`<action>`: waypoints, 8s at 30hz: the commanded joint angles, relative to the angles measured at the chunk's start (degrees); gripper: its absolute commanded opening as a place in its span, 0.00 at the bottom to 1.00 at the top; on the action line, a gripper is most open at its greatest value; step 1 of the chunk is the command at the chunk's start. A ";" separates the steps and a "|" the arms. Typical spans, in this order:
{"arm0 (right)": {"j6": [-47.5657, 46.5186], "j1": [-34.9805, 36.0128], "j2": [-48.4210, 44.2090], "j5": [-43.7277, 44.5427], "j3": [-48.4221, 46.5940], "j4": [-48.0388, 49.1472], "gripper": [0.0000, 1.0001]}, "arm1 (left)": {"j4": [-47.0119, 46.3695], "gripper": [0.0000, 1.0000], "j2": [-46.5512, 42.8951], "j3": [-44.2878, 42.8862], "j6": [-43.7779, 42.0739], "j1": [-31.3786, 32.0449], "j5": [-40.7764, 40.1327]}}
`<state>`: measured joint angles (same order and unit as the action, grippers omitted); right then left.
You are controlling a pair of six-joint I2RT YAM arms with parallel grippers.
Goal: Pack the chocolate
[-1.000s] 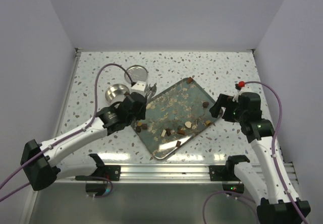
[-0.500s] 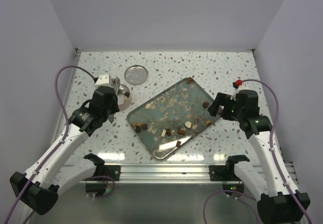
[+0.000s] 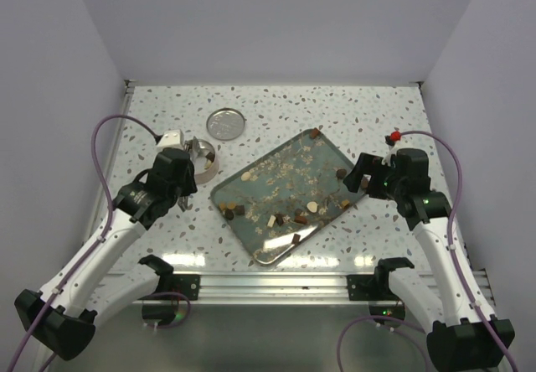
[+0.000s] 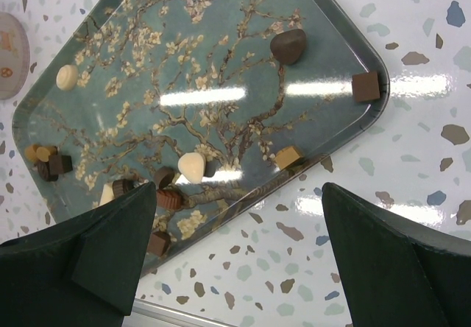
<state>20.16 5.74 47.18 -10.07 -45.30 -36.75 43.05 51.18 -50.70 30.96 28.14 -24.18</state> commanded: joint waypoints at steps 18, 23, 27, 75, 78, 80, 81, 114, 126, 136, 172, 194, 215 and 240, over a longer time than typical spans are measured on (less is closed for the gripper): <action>-0.65 0.33 -0.86 -0.57 -0.93 1.51 0.97 | -0.51 0.41 -0.91 -1.42 -1.60 -0.37 -1.04; -0.48 0.24 -0.95 -0.31 -1.11 1.24 0.97 | -2.52 0.41 -0.38 -2.30 -5.38 -0.37 0.98; -0.39 0.24 -1.12 -0.13 -1.11 0.98 0.97 | -5.86 0.41 0.93 -2.21 -8.37 0.24 6.59; 1.46 0.24 -5.26 2.07 -0.67 -2.18 0.97 | -15.63 0.44 31.08 -13.20 6.22 47.27 0.28; 1.55 0.24 -5.17 2.07 -0.76 -2.18 0.97 | -14.31 0.44 32.05 -13.81 6.57 47.27 0.02; 1.63 0.24 -5.17 2.07 -0.76 -2.10 0.97 | -14.39 0.45 32.23 -13.73 6.66 47.27 0.10; 1.63 0.24 -5.25 2.07 -0.76 -2.10 0.97 | -14.48 0.45 32.23 -13.81 6.66 47.36 -0.16; 1.72 0.24 -5.78 2.07 0.12 -2.36 0.97 | -12.55 0.50 35.74 -15.40 7.45 49.12 -3.06; 1.81 0.24 -5.78 2.07 0.39 -2.10 0.97 | -12.81 0.51 36.98 -15.40 7.27 49.12 -1.66; 1.20 0.24 -5.52 2.24 -0.40 -2.71 0.97 | -12.81 0.33 37.33 -16.10 6.74 49.12 -2.09; 0.32 0.24 -0.16 -0.40 -0.58 1.77 0.97 | -2.44 0.31 4.37 -1.34 -5.38 -1.76 -0.52; -0.21 0.24 0.20 -0.57 -0.23 1.60 0.97 | -2.00 0.43 4.19 -2.04 -5.82 -2.30 -0.60; 1.46 0.24 -2.09 0.13 -0.40 0.37 0.97 | -2.00 0.44 5.07 -4.59 -1.87 20.37 0.00; 1.72 0.24 -2.18 1.28 -1.64 -1.66 0.97 | -6.39 0.45 7.36 6.31 1.83 25.91 -1.13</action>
<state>22.04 5.74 44.64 -9.78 -44.99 -38.24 41.23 58.28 -44.36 33.39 54.02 -24.01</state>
